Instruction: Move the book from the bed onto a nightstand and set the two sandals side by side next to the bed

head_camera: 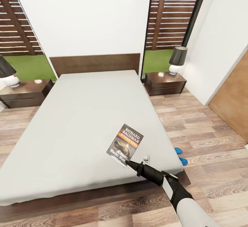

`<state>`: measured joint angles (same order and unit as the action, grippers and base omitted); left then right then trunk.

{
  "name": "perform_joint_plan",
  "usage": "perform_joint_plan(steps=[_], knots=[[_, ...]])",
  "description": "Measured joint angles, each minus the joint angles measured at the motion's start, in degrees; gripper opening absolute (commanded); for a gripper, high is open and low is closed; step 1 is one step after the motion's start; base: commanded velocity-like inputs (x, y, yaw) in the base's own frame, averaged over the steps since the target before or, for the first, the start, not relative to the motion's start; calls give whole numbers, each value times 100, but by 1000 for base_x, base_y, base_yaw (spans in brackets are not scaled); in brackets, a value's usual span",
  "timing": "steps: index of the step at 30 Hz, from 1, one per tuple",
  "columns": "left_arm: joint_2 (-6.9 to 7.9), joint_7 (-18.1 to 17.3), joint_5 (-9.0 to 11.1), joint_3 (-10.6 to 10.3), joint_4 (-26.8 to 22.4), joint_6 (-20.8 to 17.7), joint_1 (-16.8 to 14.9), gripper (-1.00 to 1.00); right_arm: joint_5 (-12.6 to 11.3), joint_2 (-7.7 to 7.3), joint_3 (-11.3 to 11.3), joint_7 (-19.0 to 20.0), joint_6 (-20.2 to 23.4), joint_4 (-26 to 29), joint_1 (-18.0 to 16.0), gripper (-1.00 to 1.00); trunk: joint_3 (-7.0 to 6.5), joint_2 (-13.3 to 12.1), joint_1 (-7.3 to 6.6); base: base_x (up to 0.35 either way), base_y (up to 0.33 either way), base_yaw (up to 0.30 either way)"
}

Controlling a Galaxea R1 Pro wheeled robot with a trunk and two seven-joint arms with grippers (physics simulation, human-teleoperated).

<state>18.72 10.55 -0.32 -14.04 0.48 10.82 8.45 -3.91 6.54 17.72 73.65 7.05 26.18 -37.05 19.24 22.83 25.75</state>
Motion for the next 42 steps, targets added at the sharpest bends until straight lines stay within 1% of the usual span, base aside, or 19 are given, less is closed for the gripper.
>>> perform_joint_plan(steps=[42], knots=[[0,0,1,0,-8,11,0,100,35,38,-9,0,-1,-9,1,-100,-385,0,0,0,0,0]])
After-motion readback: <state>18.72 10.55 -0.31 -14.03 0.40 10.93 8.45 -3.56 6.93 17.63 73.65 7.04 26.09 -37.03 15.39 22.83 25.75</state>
